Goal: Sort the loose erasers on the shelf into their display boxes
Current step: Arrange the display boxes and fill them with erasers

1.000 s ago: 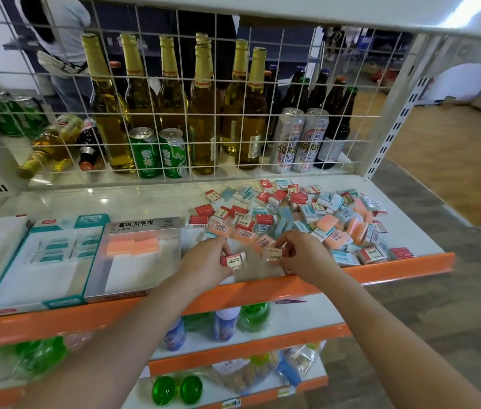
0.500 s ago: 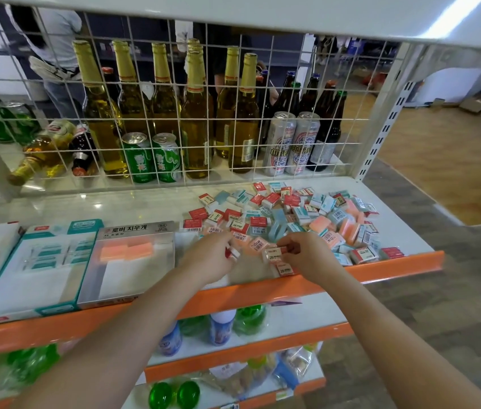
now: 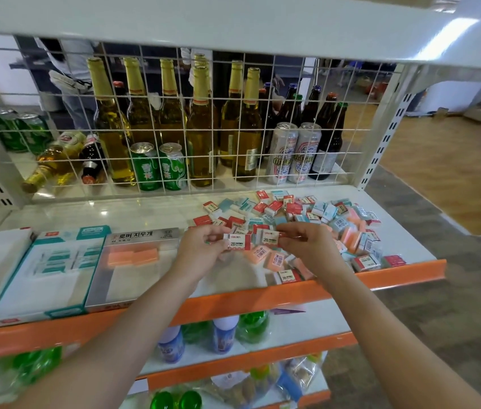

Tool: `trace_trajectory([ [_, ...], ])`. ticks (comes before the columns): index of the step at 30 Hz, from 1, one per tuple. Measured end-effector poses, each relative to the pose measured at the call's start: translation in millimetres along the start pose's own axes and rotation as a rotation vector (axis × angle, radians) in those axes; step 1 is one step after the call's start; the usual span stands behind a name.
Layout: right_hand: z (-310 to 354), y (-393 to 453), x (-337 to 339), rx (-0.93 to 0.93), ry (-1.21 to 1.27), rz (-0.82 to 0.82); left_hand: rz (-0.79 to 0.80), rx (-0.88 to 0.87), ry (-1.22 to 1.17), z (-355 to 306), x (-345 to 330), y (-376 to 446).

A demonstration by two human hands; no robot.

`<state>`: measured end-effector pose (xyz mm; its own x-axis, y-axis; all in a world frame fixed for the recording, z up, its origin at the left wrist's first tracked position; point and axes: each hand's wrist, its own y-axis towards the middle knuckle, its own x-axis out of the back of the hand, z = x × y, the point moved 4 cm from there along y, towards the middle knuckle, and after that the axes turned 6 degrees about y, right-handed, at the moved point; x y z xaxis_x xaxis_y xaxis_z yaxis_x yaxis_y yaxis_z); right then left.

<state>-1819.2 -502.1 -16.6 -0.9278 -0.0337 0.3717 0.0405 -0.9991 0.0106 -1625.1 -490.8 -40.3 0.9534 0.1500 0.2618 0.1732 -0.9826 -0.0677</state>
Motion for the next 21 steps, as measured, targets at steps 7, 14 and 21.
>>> trace_trajectory([
  [7,-1,-3,-7,-0.011,-0.004,0.048,-0.074,-0.029,-0.049,8,6,-7],
  [14,4,-3,-17,0.023,-0.019,0.075,-0.105,-0.039,0.036,10,16,-9],
  [21,16,4,-47,0.07,-0.006,0.094,-0.156,-0.081,0.147,8,49,-11],
])
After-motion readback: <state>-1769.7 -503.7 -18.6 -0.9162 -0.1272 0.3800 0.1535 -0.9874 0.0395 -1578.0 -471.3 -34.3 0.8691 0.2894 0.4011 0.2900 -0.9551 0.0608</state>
